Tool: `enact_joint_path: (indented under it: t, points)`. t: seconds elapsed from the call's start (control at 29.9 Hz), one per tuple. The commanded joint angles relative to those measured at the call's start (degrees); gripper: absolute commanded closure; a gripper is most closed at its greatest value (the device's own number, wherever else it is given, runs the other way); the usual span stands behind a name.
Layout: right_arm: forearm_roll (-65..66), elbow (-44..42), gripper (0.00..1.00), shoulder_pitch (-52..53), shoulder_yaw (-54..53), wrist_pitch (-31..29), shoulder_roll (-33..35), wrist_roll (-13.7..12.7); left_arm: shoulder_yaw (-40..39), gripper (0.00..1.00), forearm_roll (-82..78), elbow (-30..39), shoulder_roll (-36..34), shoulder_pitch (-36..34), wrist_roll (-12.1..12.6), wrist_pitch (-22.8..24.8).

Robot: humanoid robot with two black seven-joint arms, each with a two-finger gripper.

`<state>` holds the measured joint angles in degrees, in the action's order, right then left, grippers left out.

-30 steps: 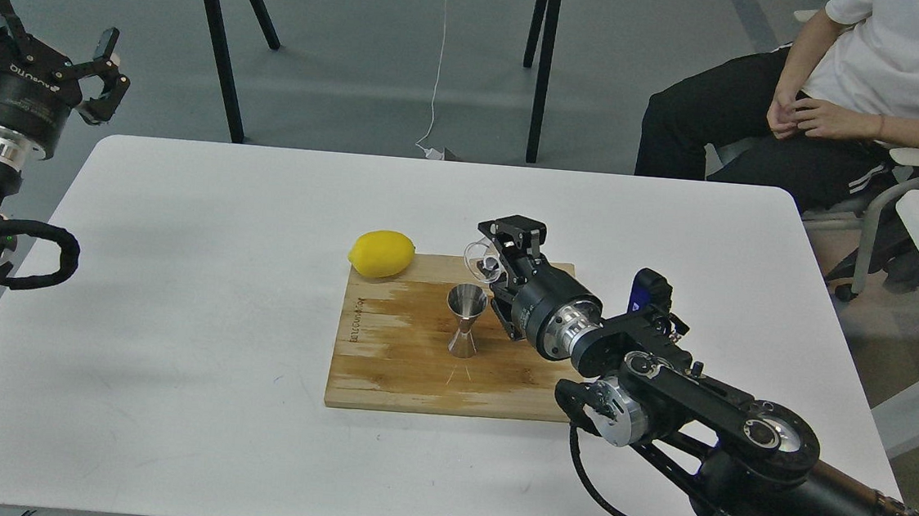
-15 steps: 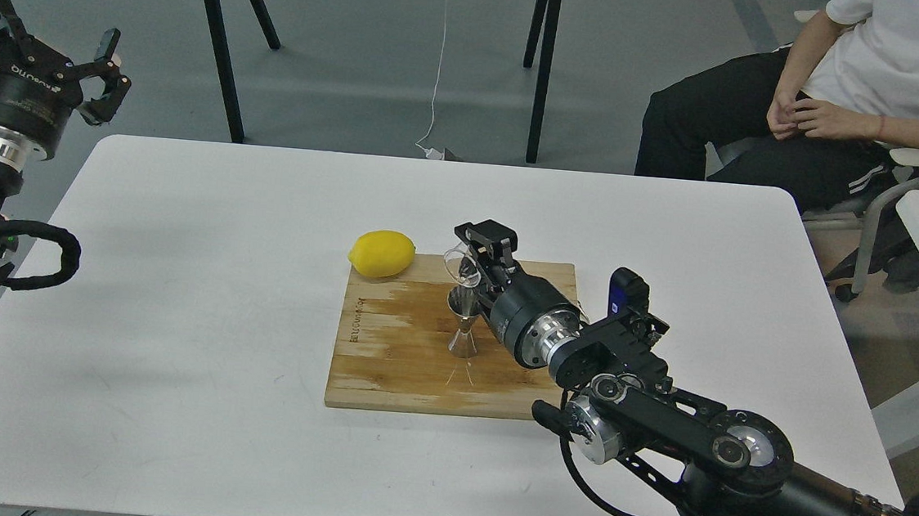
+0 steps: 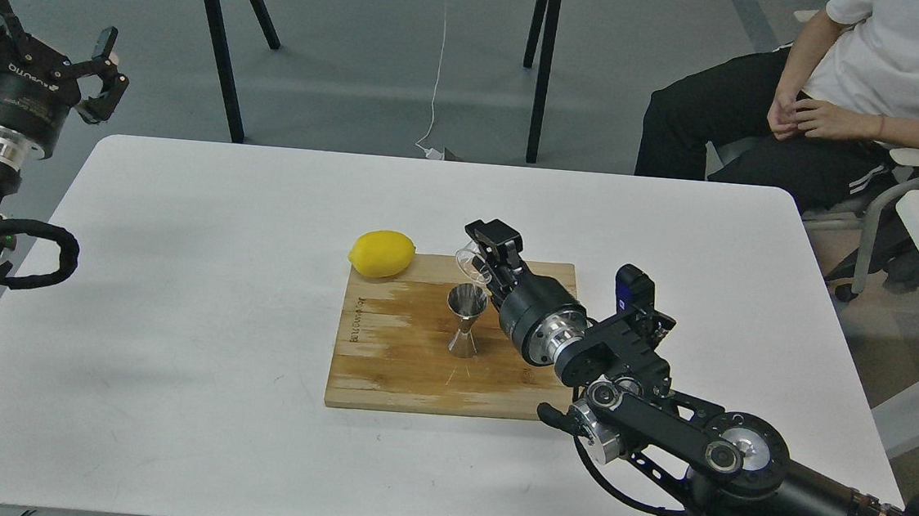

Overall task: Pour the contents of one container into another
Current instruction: 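Tilt the clear glass with the right gripper to pour into the jigger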

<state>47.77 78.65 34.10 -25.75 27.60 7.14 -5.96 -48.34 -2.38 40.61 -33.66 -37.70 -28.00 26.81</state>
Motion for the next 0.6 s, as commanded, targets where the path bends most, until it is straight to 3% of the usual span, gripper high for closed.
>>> enact_joint_path:
  t: [0.0, 0.57]
  points:
    - [0.13, -0.07, 0.76, 0.61, 0.08, -0.01, -0.03, -0.02, 0.00, 0.00, 0.00, 0.00, 0.00, 0.00, 0.00, 0.00]
    - [3.55, -0.25, 0.77, 2.20, 4.48, 0.08, 0.50, -0.02, 0.00, 0.00, 0.00, 0.00, 0.00, 0.35, 0.00, 0.09]
